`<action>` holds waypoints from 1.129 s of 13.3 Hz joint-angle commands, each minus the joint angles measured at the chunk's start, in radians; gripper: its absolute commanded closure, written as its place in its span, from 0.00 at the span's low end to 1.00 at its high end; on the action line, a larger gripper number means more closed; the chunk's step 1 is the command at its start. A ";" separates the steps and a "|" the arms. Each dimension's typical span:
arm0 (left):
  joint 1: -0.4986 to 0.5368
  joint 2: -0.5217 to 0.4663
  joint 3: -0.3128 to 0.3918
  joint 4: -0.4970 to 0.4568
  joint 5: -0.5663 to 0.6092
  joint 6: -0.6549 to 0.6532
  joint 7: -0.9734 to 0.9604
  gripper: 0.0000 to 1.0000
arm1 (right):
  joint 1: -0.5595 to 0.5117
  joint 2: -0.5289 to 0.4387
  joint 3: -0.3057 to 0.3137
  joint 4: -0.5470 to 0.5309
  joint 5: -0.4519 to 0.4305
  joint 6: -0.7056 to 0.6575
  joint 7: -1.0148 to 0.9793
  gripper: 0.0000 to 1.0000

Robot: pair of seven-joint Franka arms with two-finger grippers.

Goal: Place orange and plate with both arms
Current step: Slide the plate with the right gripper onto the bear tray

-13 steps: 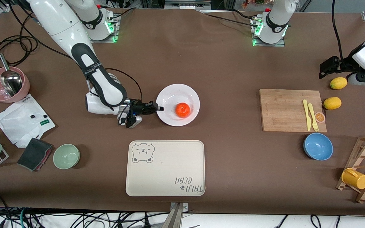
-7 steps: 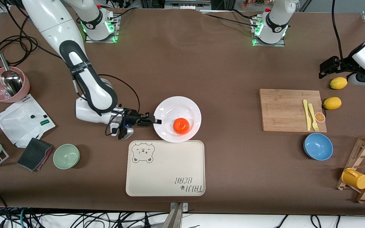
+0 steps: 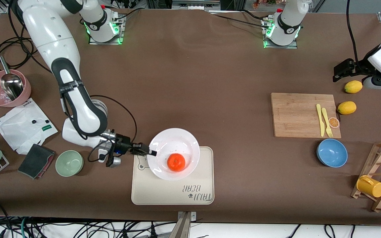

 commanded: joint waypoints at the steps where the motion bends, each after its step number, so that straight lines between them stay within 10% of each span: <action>1: 0.005 0.015 0.002 0.032 -0.011 -0.023 0.026 0.00 | 0.002 0.091 -0.015 0.136 0.004 0.006 0.029 1.00; 15: 0.005 0.015 0.002 0.032 -0.011 -0.023 0.026 0.00 | 0.023 0.214 -0.021 0.225 0.001 0.125 0.035 1.00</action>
